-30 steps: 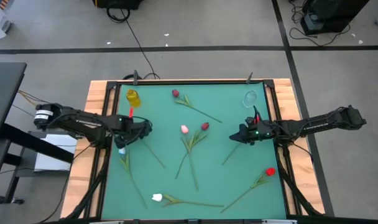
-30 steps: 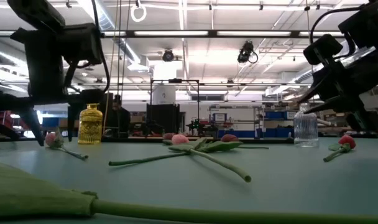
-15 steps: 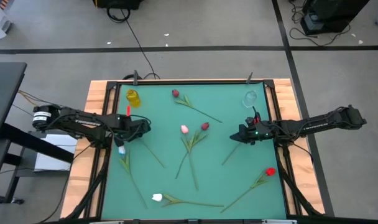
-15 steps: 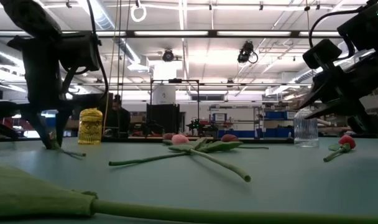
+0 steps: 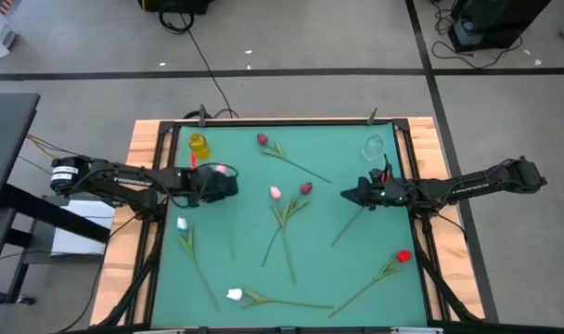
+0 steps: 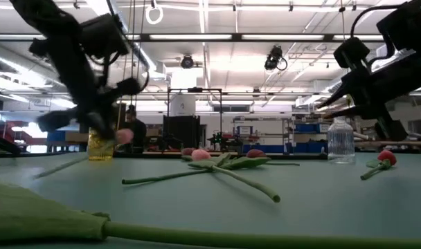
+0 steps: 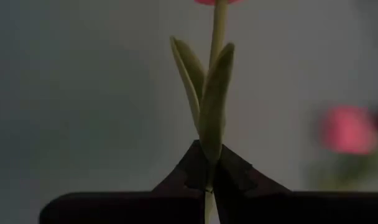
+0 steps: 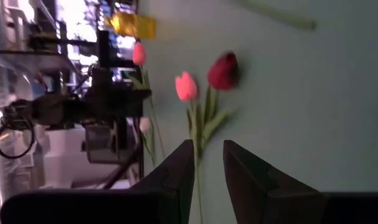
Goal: Sort flowers into vase by color
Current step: Put the left pink flower into the transparent vase
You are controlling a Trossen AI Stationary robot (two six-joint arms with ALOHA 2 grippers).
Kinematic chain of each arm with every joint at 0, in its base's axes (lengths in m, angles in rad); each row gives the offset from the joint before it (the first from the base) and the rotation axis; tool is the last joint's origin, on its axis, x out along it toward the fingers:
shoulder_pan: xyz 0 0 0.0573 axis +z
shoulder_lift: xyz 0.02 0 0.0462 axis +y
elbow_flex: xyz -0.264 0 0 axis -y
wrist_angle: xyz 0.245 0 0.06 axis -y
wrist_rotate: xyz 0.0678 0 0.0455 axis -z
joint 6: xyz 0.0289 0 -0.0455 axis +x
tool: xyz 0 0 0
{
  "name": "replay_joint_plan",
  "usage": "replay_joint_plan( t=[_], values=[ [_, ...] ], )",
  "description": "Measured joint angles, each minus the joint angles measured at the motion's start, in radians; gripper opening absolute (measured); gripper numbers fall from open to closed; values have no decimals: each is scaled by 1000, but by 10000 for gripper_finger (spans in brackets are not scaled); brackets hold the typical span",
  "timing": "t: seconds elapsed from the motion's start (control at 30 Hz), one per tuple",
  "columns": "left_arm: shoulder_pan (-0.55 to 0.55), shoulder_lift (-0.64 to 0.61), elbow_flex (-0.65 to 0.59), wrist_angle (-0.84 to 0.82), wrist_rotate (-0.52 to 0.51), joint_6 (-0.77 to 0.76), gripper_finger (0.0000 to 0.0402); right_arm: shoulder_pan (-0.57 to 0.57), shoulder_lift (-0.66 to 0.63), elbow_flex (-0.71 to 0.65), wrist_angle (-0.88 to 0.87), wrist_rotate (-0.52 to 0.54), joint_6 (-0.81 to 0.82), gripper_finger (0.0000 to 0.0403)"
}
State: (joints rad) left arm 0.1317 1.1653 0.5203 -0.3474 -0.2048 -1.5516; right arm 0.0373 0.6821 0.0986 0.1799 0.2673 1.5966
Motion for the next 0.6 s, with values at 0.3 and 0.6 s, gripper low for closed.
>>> replay_joint_plan(
  t=[0.3, 0.6],
  values=[
    [66, -1, 1, 619, 30, 606, 17, -8, 3, 0, 137, 95, -110, 97],
    [162, 69, 56, 861, 282, 940, 17, -62, 76, 157, 246, 144, -386, 97]
  ],
)
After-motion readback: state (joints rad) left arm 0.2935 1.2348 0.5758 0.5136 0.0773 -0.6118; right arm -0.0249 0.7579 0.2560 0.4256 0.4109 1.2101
